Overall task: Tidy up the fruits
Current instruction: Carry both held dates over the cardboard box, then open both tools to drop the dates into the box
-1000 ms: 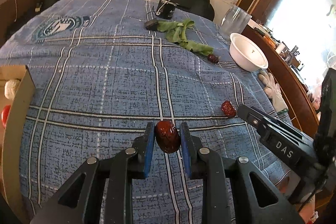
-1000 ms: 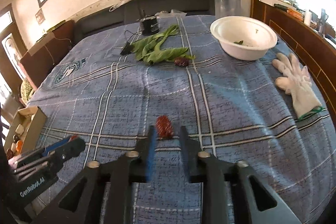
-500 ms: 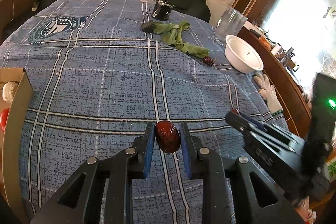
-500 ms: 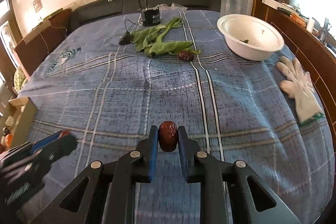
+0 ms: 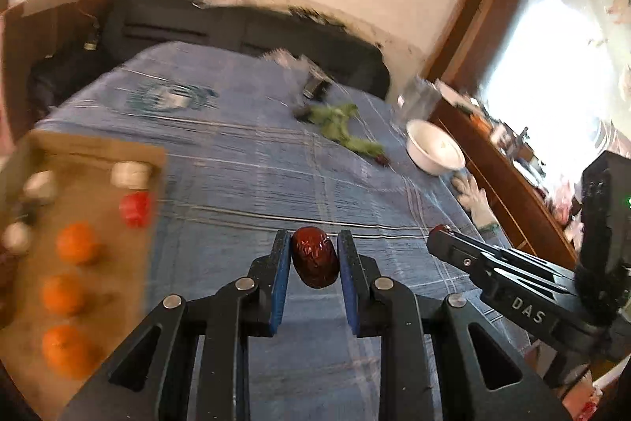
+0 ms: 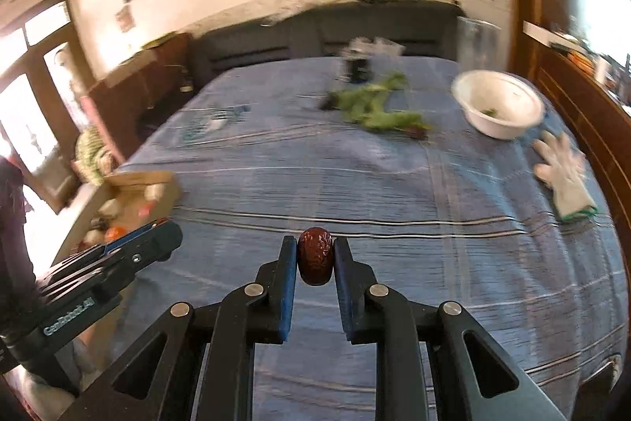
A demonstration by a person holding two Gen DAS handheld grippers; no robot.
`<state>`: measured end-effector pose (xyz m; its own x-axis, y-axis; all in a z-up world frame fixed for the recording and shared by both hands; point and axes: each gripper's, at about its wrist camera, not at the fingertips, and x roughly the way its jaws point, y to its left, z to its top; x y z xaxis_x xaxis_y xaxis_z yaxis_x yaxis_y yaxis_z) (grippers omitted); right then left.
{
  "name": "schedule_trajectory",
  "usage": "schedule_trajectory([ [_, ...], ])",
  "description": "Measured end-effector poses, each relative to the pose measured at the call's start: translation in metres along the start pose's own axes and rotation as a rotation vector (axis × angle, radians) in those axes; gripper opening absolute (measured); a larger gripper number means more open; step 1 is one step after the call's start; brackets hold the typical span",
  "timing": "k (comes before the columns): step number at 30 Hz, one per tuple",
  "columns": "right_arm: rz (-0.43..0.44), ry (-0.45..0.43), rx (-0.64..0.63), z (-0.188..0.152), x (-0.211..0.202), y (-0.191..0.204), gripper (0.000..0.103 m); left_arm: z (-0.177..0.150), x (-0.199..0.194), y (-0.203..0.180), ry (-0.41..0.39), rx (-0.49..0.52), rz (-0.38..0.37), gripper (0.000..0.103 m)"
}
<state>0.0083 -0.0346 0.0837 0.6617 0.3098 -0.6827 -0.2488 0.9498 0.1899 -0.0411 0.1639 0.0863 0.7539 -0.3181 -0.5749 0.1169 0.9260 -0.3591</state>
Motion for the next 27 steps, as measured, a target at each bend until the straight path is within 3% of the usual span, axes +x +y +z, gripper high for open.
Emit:
schedule_trajectory([
  [3,0.093,0.007,-0.038,-0.004,-0.002,0.040,0.021,-0.006,-0.036,0.029,-0.032,-0.039,0.041,0.023],
  [7,0.205,0.040,-0.098,-0.012,0.001,0.096,0.021,-0.012,-0.080,0.079,-0.050,-0.099,0.166,0.023],
  [10,0.269,0.063,-0.165,-0.020,0.005,0.140,0.021,-0.020,-0.099,0.109,-0.029,-0.120,0.269,0.023],
  [15,0.330,0.120,-0.271,-0.042,0.024,0.199,0.021,-0.034,-0.106,0.147,0.032,-0.159,0.377,0.023],
  [20,0.335,0.171,-0.360,-0.069,0.043,0.235,0.021,-0.047,-0.104,0.164,0.076,-0.195,0.404,0.023],
  [27,0.304,0.192,-0.395,-0.086,0.061,0.245,0.022,-0.049,-0.102,0.175,0.071,-0.239,0.410,0.024],
])
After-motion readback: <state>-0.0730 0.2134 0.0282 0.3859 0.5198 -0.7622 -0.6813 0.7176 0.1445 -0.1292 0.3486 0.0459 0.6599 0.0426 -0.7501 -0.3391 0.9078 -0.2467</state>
